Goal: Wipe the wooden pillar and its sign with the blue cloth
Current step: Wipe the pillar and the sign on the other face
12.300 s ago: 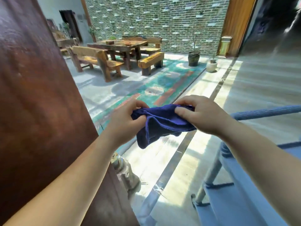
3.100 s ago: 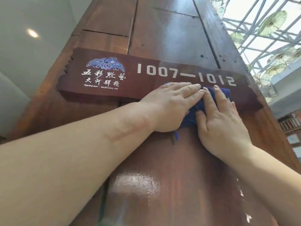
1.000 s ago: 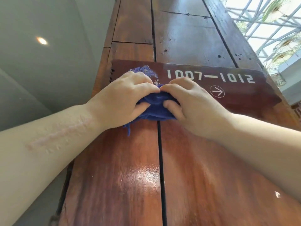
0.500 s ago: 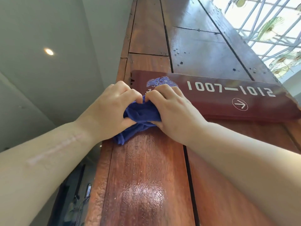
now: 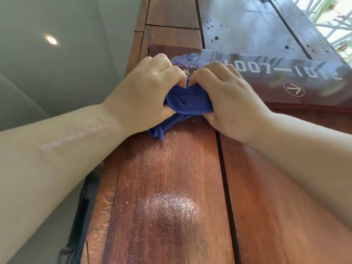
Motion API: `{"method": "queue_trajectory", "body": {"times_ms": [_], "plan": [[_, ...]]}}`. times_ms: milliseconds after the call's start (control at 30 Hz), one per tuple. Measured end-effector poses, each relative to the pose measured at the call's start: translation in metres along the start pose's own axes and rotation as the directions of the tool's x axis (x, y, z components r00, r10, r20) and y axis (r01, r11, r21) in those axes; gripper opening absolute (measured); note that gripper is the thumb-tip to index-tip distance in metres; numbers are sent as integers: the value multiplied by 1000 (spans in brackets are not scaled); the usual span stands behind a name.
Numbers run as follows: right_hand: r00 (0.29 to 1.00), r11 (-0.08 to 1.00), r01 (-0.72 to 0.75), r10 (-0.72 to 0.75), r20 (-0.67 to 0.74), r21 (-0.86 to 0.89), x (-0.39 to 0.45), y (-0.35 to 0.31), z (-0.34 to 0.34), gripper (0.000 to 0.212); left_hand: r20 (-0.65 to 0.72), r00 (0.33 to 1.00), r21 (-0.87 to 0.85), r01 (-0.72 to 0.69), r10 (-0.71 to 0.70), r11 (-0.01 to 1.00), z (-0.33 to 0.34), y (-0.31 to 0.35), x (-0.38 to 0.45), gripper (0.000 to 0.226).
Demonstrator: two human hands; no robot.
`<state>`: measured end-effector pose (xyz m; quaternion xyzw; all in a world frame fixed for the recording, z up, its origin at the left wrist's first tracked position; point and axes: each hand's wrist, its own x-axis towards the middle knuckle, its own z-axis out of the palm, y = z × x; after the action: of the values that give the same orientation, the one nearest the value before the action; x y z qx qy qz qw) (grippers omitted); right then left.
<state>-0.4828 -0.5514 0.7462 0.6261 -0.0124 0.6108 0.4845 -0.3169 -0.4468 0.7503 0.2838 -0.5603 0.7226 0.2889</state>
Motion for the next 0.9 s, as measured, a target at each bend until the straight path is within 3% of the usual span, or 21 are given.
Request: {"method": "queue_trajectory", "body": {"times_ms": [367, 567, 900], "plan": [[997, 997, -78, 78, -22, 22, -92, 129, -38, 40, 18, 998, 29, -59, 58, 998, 83, 113, 87, 22], [996, 996, -79, 81, -32, 45, -141, 203, -61, 40, 31, 999, -30, -22, 23, 999, 129, 177, 132, 32], [982, 980, -175, 181, -58, 93, -201, 279, -84, 38, -33, 999, -70, -26, 24, 997, 190, 248, 185, 27]]}}
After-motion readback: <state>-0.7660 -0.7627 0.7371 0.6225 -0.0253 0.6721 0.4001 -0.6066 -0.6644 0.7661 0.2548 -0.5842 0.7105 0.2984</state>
